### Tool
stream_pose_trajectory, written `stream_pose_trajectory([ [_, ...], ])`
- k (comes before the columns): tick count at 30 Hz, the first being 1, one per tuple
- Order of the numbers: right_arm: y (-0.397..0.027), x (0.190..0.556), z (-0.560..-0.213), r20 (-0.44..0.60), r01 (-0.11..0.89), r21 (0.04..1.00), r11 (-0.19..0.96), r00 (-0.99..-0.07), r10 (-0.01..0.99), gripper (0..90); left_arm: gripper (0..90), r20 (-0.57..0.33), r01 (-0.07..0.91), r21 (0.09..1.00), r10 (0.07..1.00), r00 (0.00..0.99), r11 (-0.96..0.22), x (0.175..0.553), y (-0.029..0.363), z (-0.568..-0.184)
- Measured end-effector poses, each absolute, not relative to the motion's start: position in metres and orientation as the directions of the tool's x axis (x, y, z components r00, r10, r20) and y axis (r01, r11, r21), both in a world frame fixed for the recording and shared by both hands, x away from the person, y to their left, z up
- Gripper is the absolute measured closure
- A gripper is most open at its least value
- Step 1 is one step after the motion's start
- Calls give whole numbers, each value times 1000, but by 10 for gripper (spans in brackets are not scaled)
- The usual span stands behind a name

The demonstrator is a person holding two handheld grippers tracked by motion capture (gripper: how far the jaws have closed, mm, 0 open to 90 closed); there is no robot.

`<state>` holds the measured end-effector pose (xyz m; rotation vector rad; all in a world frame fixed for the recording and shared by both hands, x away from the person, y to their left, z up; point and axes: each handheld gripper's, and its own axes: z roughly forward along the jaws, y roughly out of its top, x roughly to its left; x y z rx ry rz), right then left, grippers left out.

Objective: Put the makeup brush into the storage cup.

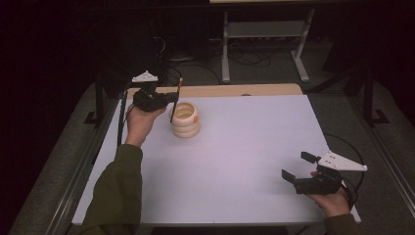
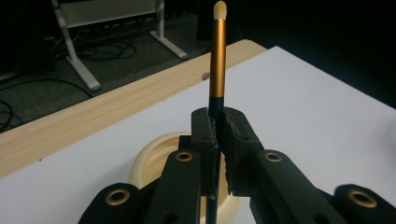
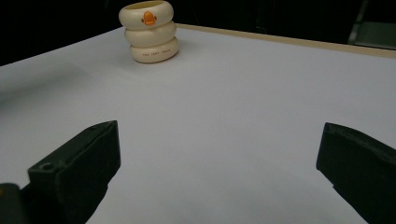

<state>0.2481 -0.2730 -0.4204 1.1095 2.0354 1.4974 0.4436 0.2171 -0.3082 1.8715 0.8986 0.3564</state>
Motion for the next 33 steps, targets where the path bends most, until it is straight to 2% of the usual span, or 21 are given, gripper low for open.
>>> stream_pose_trajectory([
  [21, -277, 249, -422, 154, 374, 920, 113, -613, 775, 0, 837, -130, 411, 880, 711, 691, -238, 469, 204, -311],
  [33, -277, 249, -422, 154, 373, 921, 113, -614, 774, 0, 836, -114, 408, 875, 707, 698, -261, 472, 198, -319],
])
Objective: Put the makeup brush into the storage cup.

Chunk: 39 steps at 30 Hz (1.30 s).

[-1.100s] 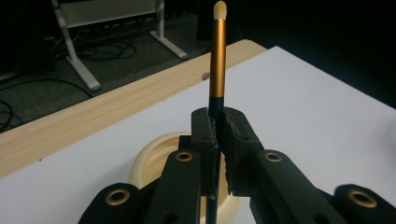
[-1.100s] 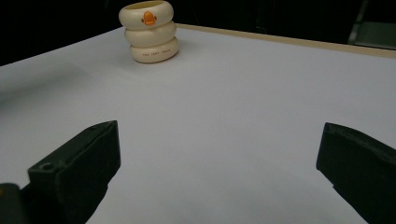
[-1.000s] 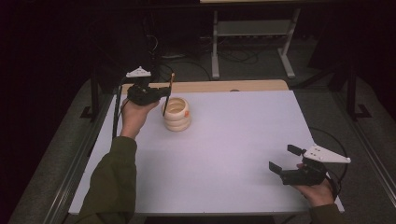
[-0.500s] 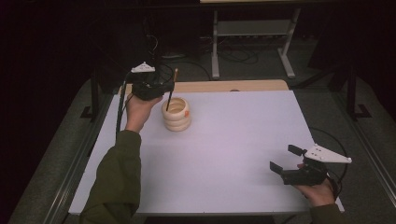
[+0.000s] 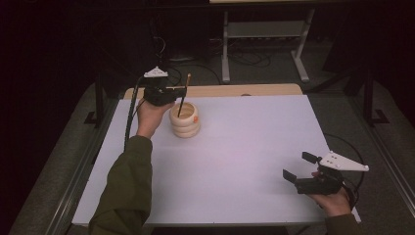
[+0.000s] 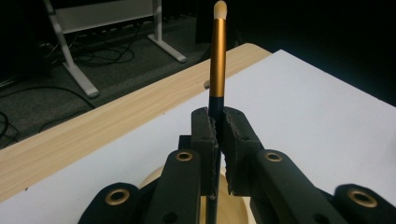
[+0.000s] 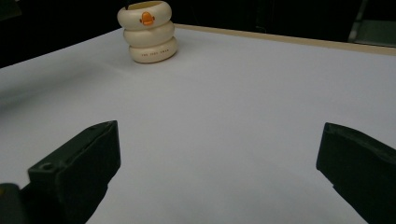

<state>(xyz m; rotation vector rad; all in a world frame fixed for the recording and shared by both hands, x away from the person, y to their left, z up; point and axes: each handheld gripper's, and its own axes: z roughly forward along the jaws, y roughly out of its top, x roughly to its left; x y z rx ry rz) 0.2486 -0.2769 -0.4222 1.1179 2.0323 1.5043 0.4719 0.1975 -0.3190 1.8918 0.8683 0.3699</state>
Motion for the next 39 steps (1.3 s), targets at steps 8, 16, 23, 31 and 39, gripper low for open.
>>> stream_pose_trajectory([
  [8, -277, 249, -422, 153, 373, 921, 114, -615, 774, 0, 836, -112, 410, 872, 706, 699, -267, 473, 196, -324],
  [16, -278, 248, -422, 158, 378, 919, 110, -610, 776, 0, 836, -119, 422, 868, 715, 689, -263, 474, 199, -332],
  [23, -277, 248, -422, 154, 374, 920, 113, -613, 775, 0, 836, -112, 424, 863, 715, 691, -275, 473, 199, -335],
  [31, -277, 248, -422, 152, 374, 920, 115, -614, 774, 0, 836, -126, 440, 858, 721, 682, -266, 473, 203, -344],
  [39, -276, 248, -422, 152, 374, 920, 116, -614, 775, 0, 836, -131, 450, 852, 723, 678, -268, 472, 204, -350],
])
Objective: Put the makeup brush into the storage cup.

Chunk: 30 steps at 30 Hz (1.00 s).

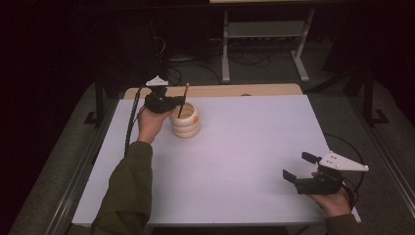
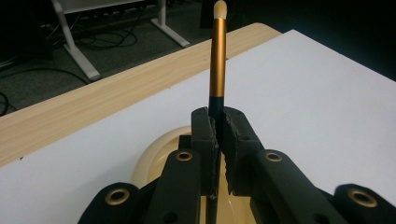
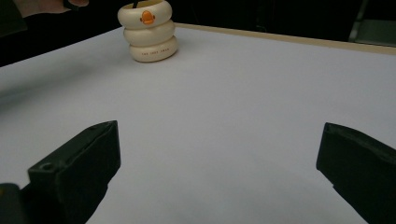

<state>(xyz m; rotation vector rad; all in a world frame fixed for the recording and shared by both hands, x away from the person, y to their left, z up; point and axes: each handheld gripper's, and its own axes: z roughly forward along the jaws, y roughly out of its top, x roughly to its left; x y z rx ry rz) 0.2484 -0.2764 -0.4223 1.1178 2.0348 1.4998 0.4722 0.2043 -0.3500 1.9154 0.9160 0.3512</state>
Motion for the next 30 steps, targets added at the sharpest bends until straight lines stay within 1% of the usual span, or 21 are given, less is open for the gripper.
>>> stream_pose_trajectory([
  [25, -276, 248, -422, 151, 373, 920, 117, -614, 774, 0, 824, -149, 479, 834, 725, 673, -273, 473, 207, -360],
  [29, -276, 248, -422, 152, 374, 920, 116, -614, 775, 0, 715, -143, 488, 826, 733, 665, -282, 474, 208, -360],
  [30, -276, 249, -422, 150, 373, 920, 117, -615, 774, 0, 672, -144, 488, 827, 734, 663, -279, 474, 208, -360],
])
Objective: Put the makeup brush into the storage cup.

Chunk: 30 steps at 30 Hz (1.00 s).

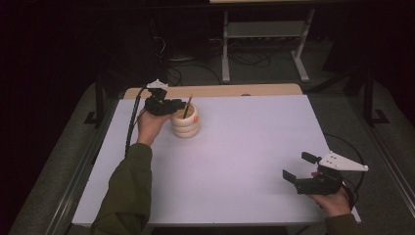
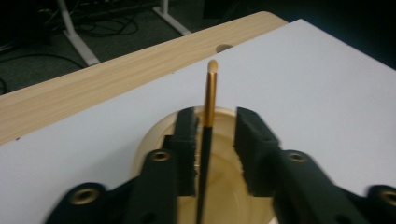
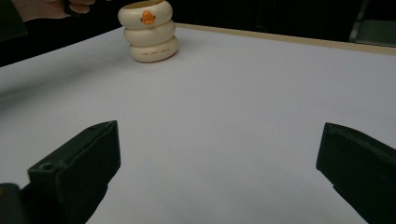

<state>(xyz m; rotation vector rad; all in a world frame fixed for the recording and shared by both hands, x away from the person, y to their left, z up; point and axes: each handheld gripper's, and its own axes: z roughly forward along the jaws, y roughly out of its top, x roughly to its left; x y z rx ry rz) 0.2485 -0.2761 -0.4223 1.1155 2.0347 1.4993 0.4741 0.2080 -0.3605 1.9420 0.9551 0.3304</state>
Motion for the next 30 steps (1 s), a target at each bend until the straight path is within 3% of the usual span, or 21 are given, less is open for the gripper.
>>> stream_pose_trajectory([
  [8, -275, 248, -422, 152, 374, 920, 117, -615, 774, 0, 399, -133, 474, 834, 728, 672, -285, 472, 211, -358],
  [19, -274, 249, -422, 148, 374, 919, 124, -619, 772, 0, 88, -107, 455, 830, 709, 697, -322, 464, 211, -351],
  [23, -275, 249, -423, 152, 377, 918, 121, -617, 772, 0, 31, -104, 464, 824, 717, 689, -326, 459, 215, -349],
  [30, -274, 250, -424, 148, 379, 916, 129, -620, 771, 0, 31, -110, 465, 822, 708, 697, -330, 449, 219, -348],
])
